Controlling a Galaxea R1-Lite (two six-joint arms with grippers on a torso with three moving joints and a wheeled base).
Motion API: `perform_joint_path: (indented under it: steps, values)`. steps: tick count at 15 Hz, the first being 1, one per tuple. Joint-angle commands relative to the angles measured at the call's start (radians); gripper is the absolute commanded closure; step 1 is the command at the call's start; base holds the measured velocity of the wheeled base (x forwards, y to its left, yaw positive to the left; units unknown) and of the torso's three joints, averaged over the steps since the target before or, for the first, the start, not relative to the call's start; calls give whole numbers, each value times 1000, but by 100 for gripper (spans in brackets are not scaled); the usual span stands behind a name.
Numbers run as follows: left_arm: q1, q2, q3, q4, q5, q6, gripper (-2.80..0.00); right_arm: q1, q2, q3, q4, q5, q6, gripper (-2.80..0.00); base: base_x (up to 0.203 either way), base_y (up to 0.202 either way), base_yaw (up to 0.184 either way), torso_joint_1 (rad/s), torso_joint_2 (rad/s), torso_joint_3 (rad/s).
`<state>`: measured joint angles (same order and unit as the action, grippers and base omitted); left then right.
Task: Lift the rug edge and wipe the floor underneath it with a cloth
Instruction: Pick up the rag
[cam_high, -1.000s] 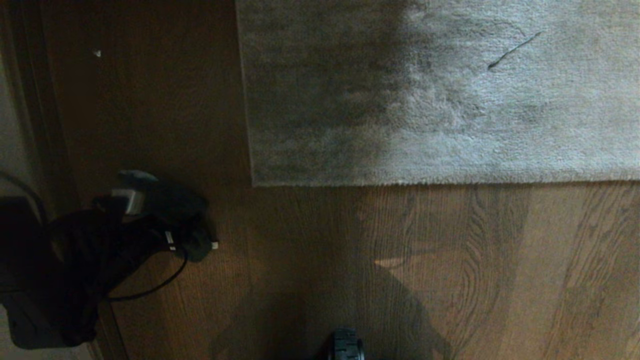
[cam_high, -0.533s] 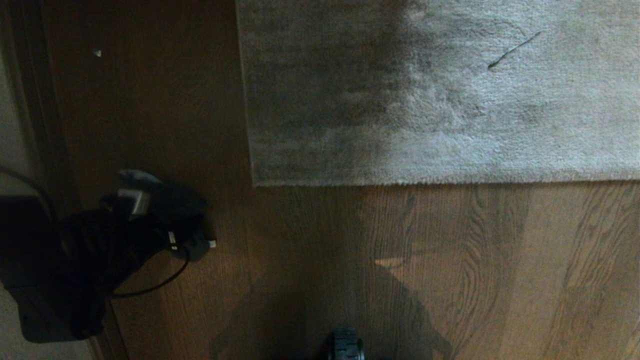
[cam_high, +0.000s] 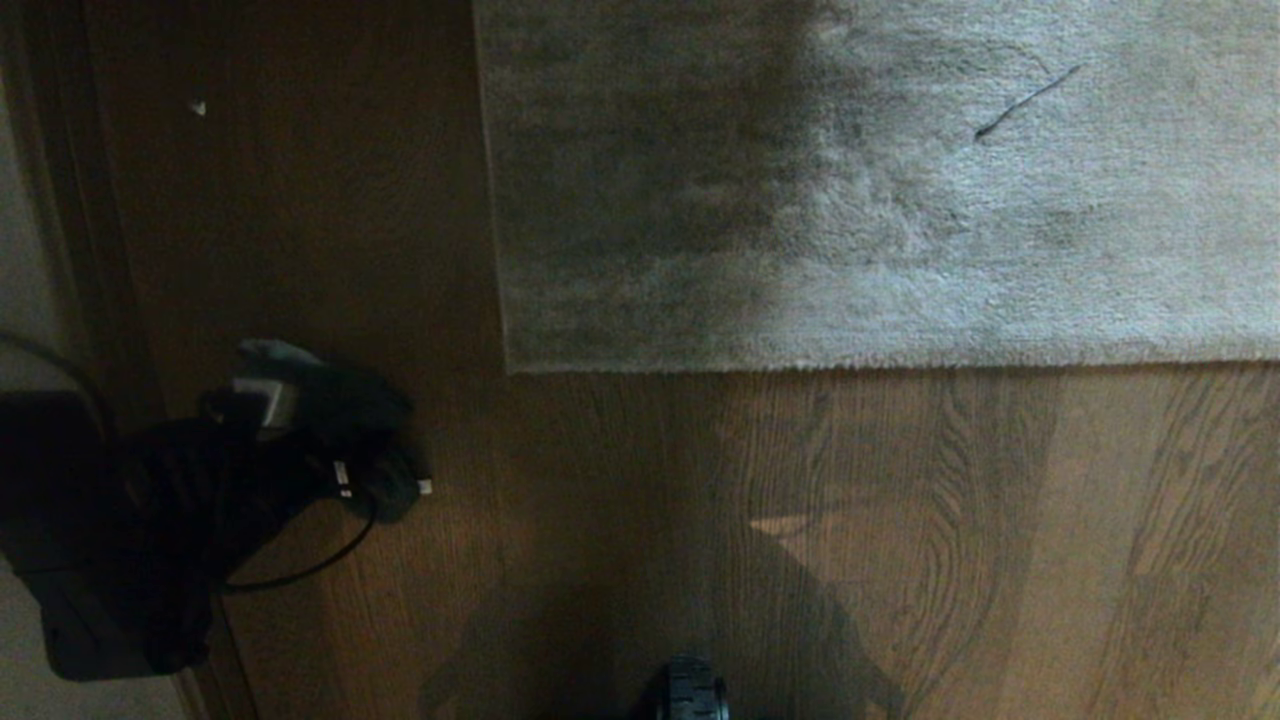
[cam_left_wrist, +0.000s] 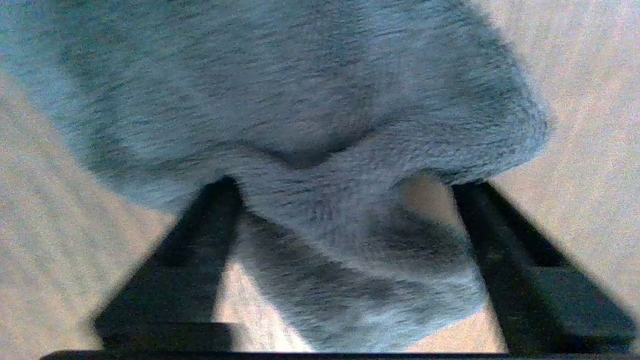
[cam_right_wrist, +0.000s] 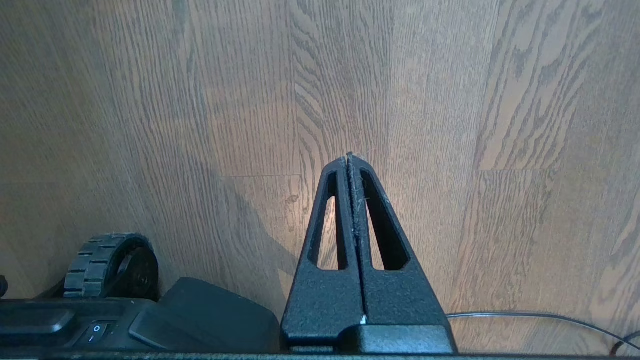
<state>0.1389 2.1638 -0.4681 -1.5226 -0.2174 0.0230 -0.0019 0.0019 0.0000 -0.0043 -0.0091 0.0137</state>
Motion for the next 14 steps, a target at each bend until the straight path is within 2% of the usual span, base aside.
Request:
perform_joint_path:
  steps: [1,14]
  values:
    - [-1,5,0,-47,-5,0,0,-1,0,0,0,-1,0,0,0,0,0,0,0,0]
    - [0,-54,45,-47,-7,-4,0,0,0,0,0,0,0,0,0,0,0,0,0,0]
